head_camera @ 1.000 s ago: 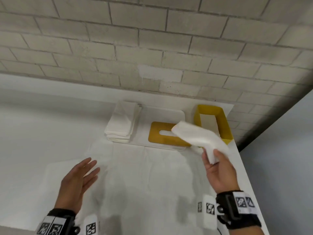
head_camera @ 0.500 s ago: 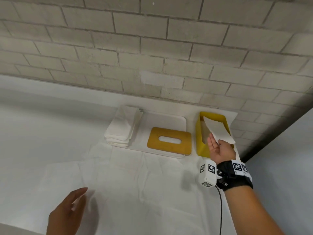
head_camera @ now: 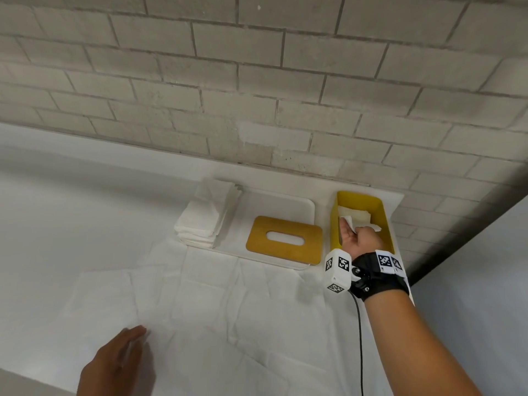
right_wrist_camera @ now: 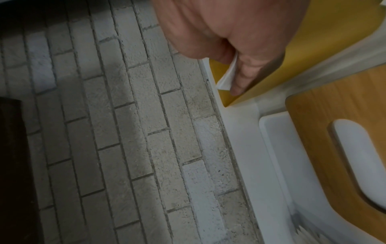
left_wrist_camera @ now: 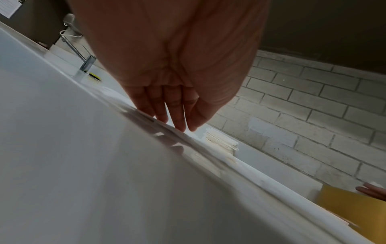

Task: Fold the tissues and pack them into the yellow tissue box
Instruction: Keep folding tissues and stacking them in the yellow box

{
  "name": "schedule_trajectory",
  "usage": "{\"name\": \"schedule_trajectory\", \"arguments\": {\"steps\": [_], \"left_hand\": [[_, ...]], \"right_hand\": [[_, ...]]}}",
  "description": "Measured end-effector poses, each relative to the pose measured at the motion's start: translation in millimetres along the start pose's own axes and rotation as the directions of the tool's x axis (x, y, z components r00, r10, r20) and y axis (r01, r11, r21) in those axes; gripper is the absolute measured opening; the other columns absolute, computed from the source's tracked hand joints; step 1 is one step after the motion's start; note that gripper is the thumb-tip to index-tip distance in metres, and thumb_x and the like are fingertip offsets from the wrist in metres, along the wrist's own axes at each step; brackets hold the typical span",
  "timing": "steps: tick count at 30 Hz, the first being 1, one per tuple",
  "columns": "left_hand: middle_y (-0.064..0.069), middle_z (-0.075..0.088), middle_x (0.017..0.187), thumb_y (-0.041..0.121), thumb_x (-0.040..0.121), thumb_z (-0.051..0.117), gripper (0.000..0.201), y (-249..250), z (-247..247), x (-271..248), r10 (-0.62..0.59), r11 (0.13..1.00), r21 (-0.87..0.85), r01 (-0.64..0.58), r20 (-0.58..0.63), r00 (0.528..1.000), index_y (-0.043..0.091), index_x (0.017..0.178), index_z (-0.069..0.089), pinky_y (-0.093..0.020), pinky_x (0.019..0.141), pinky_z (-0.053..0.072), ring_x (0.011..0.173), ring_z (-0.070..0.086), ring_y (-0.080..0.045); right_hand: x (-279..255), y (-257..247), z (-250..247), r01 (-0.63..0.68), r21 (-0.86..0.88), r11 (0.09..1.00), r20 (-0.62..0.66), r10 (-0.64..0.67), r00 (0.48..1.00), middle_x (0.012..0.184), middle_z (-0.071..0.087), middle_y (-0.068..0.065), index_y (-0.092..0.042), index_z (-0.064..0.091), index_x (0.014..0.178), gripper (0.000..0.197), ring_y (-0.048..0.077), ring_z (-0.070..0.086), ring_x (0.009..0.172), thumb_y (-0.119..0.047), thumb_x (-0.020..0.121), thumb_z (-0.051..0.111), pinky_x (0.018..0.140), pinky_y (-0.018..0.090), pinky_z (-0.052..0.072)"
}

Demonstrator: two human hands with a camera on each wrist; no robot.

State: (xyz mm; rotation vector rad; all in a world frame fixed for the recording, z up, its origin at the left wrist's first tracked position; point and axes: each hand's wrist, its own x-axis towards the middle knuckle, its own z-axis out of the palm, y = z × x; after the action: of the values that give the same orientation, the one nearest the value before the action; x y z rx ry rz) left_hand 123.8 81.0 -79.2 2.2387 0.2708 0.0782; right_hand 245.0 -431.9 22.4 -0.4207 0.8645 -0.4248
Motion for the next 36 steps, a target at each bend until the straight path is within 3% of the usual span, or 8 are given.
{"name": "schedule_trajectory", "arguments": {"steps": [4, 7, 11, 14, 18, 28, 33, 36], "left_hand": [[0.035, 0.070, 0.112, 0.036, 0.074, 0.070, 0.027, 0.3, -0.3, 1.1, 0.024, 1.000, -0.002, -0.024, 0.009, 1.000, 0.036, 0.100, 0.076, 0.015, 0.085, 0.023, 0.118, 0.051, 0.007], [0.023, 0.074, 0.115, 0.036, 0.075, 0.072, 0.024, 5.9, 0.4, -1.4, 0.034, 0.999, -0.011, -0.035, -0.016, 0.999, 0.035, 0.099, 0.077, 0.015, 0.085, 0.023, 0.113, 0.053, 0.014], [0.059, 0.052, 0.106, 0.060, 0.067, 0.058, 0.024, 5.8, -4.3, -2.7, 0.038, 0.999, -0.038, -0.036, 0.037, 0.999, 0.067, 0.088, 0.066, 0.013, 0.087, 0.024, 0.100, 0.044, 0.040], [0.060, 0.051, 0.108, 0.045, 0.070, 0.066, 0.038, -1.7, -3.3, -2.1, 0.034, 0.999, -0.021, -0.033, 0.031, 0.999, 0.077, 0.090, 0.060, 0.013, 0.088, 0.023, 0.103, 0.036, 0.044], [0.067, 0.046, 0.099, 0.035, 0.069, 0.066, 0.030, -1.5, -0.8, 0.7, 0.061, 0.998, -0.016, -0.060, 0.032, 0.998, 0.056, 0.091, 0.068, 0.014, 0.090, 0.022, 0.105, 0.032, 0.045], [0.060, 0.052, 0.105, 0.041, 0.071, 0.065, 0.026, -5.6, 2.5, 0.6, 0.081, 0.997, -0.012, -0.082, -0.039, 0.996, 0.043, 0.095, 0.074, 0.014, 0.092, 0.022, 0.104, 0.034, 0.045], [0.006, 0.075, 0.117, 0.042, 0.071, 0.065, 0.029, -0.5, 1.6, -3.0, -0.003, 0.999, 0.033, 0.004, -0.032, 0.999, 0.039, 0.098, 0.076, 0.014, 0.089, 0.022, 0.114, 0.062, 0.001], [0.001, 0.075, 0.120, 0.034, 0.080, 0.075, 0.019, 4.4, -1.8, -4.8, -0.010, 0.997, 0.072, 0.011, -0.007, 1.000, 0.038, 0.099, 0.077, 0.006, 0.096, 0.030, 0.113, 0.065, 0.002]], "right_hand": [[-8.4, -2.5, 2.2, 0.012, 0.085, 0.996, -0.003, -0.012, 1.000, 0.138, 0.051, 0.018, 0.004, 0.032, 0.152, 0.045, 0.030, 0.064, 0.106, -0.002, 0.107, 0.025, 0.087, 0.035, 0.061], [-20.3, -3.3, 5.5, 0.103, 0.116, 0.988, 0.019, -0.106, 0.994, 0.137, 0.048, 0.026, 0.005, 0.035, 0.149, 0.045, 0.045, 0.052, 0.129, 0.004, 0.104, 0.026, 0.109, 0.050, 0.047], [-31.3, -6.0, 7.3, 0.097, 0.079, 0.992, 0.041, -0.101, 0.994, 0.138, 0.049, 0.027, 0.001, 0.043, 0.128, 0.032, 0.046, 0.051, 0.131, 0.007, 0.103, 0.024, 0.111, 0.052, 0.044], [-34.3, -7.9, 9.2, 0.089, 0.072, 0.993, 0.028, -0.091, 0.995, 0.140, 0.049, 0.027, 0.002, 0.043, 0.133, 0.036, 0.046, 0.053, 0.129, 0.008, 0.102, 0.026, 0.110, 0.051, 0.046], [-36.5, -9.2, 13.1, 0.102, 0.046, 0.994, 0.035, -0.104, 0.994, 0.124, 0.054, 0.027, 0.002, 0.042, 0.138, 0.041, 0.046, 0.055, 0.127, 0.010, 0.100, 0.027, 0.108, 0.052, 0.047], [-13.7, -12.1, 1.6, 0.019, 0.027, 0.999, 0.045, -0.020, 0.999, 0.144, 0.050, 0.028, 0.001, 0.049, 0.117, 0.026, 0.047, 0.052, 0.130, 0.008, 0.102, 0.029, 0.106, 0.053, 0.047], [-21.0, -15.1, -5.1, 0.003, -0.063, 0.998, 0.083, 0.002, 0.997, 0.139, 0.053, 0.027, 0.005, 0.047, 0.136, 0.034, 0.040, 0.061, 0.110, 0.002, 0.103, 0.040, 0.073, 0.046, 0.062], [-45.1, -23.6, -20.8, -0.043, -0.082, 0.996, 0.148, 0.055, 0.987, 0.137, 0.054, 0.030, 0.005, 0.042, 0.138, 0.037, 0.045, 0.062, 0.116, 0.001, 0.102, 0.043, 0.069, 0.047, 0.064]]}}
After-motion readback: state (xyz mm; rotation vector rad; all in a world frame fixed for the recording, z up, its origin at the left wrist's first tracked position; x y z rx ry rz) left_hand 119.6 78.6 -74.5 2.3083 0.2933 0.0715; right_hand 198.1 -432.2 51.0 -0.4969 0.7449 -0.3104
